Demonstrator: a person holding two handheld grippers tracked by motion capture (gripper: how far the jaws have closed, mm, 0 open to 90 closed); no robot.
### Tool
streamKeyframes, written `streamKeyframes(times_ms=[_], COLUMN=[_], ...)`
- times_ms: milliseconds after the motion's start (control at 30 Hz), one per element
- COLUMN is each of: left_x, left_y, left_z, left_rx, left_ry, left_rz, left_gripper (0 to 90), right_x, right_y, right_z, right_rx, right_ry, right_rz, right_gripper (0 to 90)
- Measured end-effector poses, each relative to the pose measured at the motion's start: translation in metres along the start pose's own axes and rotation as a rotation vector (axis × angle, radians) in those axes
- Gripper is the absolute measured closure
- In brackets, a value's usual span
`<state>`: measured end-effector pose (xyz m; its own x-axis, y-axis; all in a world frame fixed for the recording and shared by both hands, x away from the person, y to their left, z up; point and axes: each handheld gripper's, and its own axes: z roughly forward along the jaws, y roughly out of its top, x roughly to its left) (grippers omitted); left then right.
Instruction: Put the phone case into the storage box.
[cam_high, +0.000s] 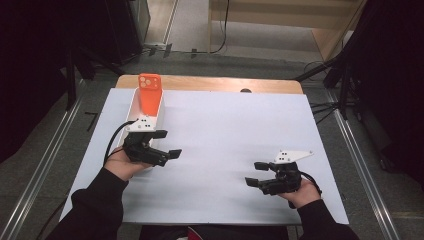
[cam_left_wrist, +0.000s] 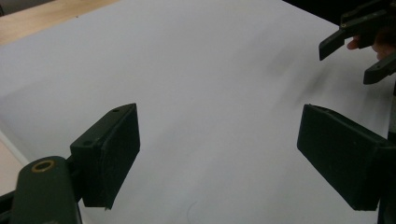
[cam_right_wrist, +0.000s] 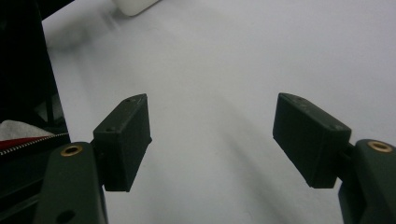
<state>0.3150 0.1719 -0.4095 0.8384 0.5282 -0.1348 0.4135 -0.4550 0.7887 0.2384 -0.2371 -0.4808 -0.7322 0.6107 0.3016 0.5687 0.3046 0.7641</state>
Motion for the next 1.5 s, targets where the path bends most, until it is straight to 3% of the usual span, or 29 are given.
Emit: streamKeyframes(times_ms=[967,1500], left_x=[-0.023,-0.028], left_y=[-0.030,-0.045], left_z=[0.012,0.011], left_rx=[0.072,0.089], left_ry=[-0.039,-0.053], left_rz=[0.098,0.103], left_gripper=[13.2,13.3], right_x=[0.000,0.000], right_y=[0.000,0.000], right_z=[0.000,0.000], right_rx=[-0.002,-0.002], right_ry=[0.002,0.003], right_rz=[-0.002,0.000], right_gripper=[26.7,26.7])
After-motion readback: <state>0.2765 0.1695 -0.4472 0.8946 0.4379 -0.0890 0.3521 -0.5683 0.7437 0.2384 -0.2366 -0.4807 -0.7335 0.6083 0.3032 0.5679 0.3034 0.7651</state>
